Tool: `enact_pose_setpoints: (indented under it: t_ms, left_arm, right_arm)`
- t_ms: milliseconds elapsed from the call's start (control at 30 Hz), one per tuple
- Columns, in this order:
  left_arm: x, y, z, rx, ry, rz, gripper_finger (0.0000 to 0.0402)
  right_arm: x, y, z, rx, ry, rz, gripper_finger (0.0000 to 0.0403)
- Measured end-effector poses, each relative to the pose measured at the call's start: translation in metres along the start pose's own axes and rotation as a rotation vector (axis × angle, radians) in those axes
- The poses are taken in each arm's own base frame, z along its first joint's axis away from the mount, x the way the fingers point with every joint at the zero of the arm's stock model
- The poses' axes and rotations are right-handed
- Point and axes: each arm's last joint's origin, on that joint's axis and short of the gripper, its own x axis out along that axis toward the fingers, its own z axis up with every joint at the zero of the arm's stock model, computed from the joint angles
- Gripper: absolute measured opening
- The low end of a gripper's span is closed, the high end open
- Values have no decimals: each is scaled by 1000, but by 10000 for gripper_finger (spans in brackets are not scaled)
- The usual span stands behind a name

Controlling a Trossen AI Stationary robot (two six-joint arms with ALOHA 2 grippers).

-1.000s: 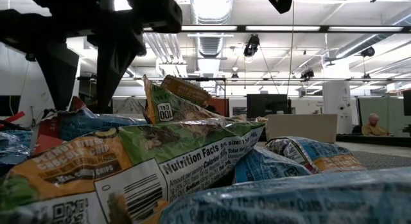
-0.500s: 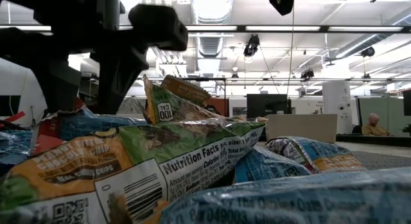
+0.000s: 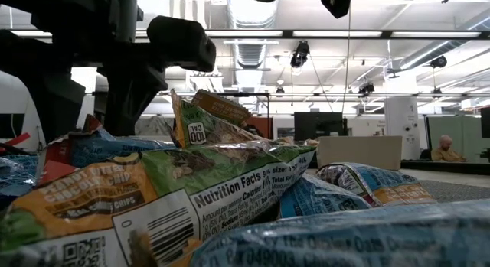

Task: Pick and place Granola Bars by type
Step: Put the blue granola bar into the transparent bin

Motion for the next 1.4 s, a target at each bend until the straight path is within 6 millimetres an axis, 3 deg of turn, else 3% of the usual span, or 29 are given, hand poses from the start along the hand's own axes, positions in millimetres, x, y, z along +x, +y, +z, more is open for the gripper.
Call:
enact_pose_setpoints:
  t_ms: [700, 1400]
  left_arm:
    - [1, 3, 9, -40, -55, 50, 178]
    - [20, -10, 1, -62, -23, -16, 178]
  right_arm:
    - [0, 0, 0, -132, 1, 5, 8]
    - [0, 0, 0, -128, 0, 8, 8]
